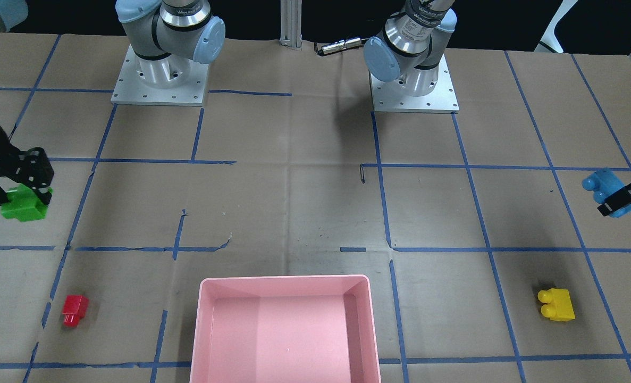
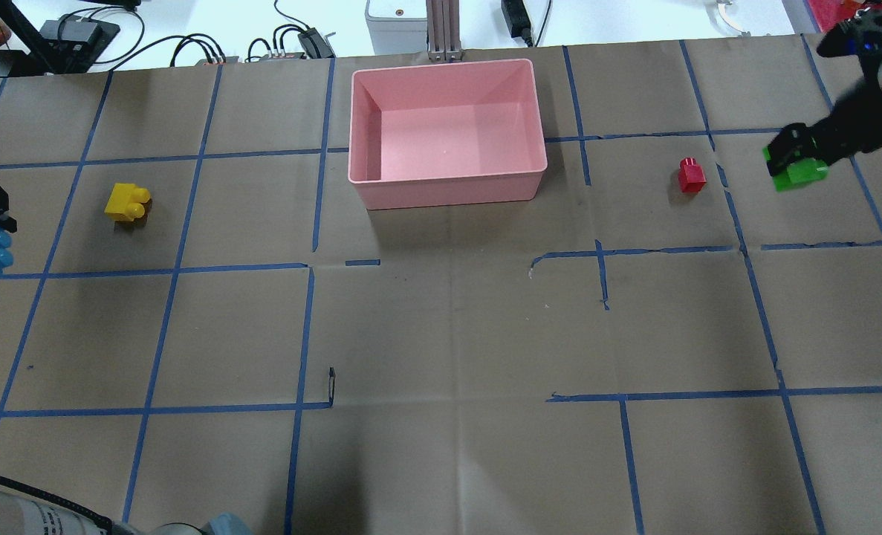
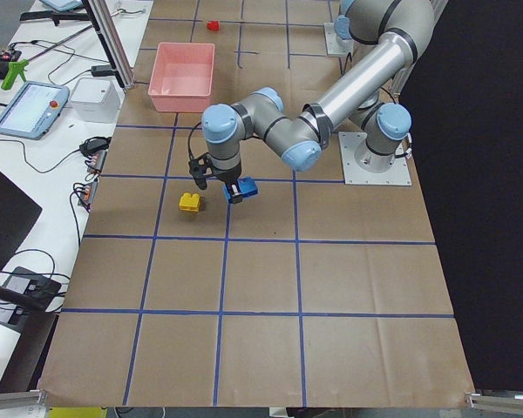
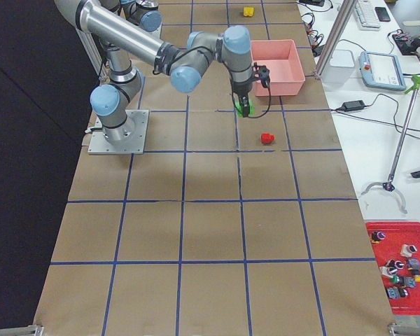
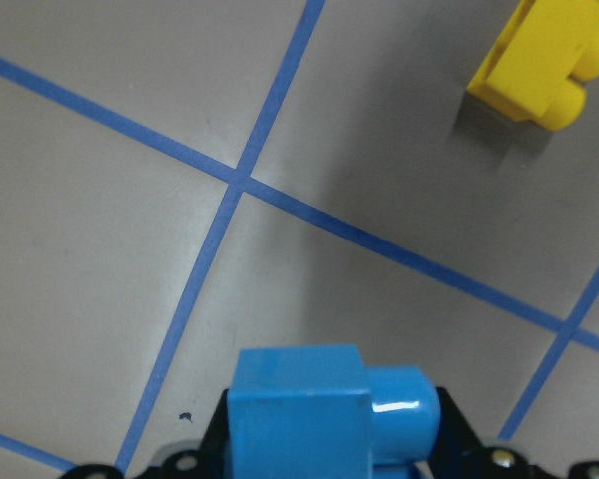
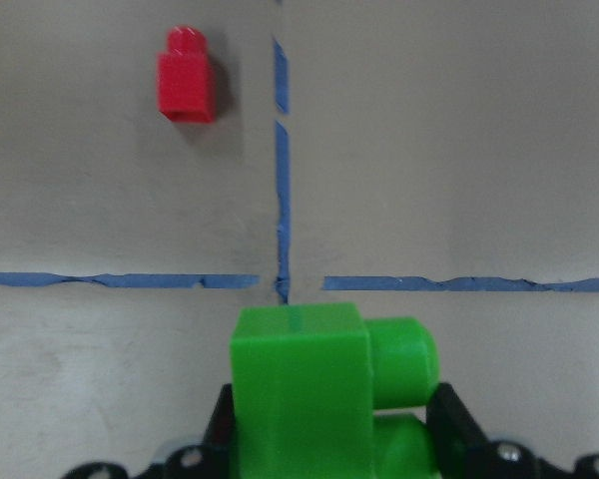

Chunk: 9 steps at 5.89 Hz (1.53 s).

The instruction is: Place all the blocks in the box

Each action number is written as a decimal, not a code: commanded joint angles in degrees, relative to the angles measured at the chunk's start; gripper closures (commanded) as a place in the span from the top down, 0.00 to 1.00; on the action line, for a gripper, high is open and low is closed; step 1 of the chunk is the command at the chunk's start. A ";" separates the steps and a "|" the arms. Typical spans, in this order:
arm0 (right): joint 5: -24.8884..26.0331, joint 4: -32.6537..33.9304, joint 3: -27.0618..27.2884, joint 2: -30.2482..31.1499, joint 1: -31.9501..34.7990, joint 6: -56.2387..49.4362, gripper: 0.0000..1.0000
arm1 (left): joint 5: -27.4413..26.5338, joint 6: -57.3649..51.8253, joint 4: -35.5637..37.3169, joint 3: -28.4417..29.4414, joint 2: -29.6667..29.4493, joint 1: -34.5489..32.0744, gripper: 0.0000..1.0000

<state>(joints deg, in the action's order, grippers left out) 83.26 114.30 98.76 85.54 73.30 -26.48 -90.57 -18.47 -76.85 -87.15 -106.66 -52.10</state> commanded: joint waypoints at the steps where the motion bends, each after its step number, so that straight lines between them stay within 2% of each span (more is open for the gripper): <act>1: -8.75 7.78 -11.51 -10.76 16.53 5.71 0.03 | 0.74 -1.21 -3.13 5.83 -1.79 -5.18 0.13; 2: -10.38 16.22 -17.75 -19.62 22.00 6.95 0.03 | 0.74 -0.34 -3.13 7.93 -2.93 -9.38 0.14; 3: -11.26 19.87 -24.16 -26.93 25.36 9.14 0.04 | 0.48 1.41 -3.22 12.57 -5.90 -13.86 0.14; 4: -11.19 21.73 -25.79 -30.05 27.22 10.38 0.09 | 0.48 3.86 -5.22 19.66 -10.72 -18.17 0.14; 5: -10.92 20.79 -25.63 -30.34 27.68 11.00 0.99 | 0.57 7.28 -7.68 27.48 -16.42 -22.65 0.14; 6: -10.57 20.79 -26.59 -29.82 27.60 10.57 1.00 | 2.22 10.97 -9.53 33.82 -20.65 -26.44 0.14; 7: -9.96 20.00 -26.16 -28.69 26.90 10.48 1.00 | 3.45 15.01 -9.55 36.32 -23.13 -30.22 0.14; 8: -6.82 9.55 -25.38 -24.59 23.85 10.57 1.00 | 3.64 19.83 -9.46 36.61 -23.50 -34.52 0.14; 9: -1.92 -7.26 -24.85 -19.93 18.60 10.39 1.00 | 3.03 25.45 -9.37 36.43 -23.51 -39.87 0.14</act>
<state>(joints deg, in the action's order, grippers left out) 77.13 121.35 73.36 61.26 96.34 -15.97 -87.26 1.83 -86.26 -50.93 -129.86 -87.12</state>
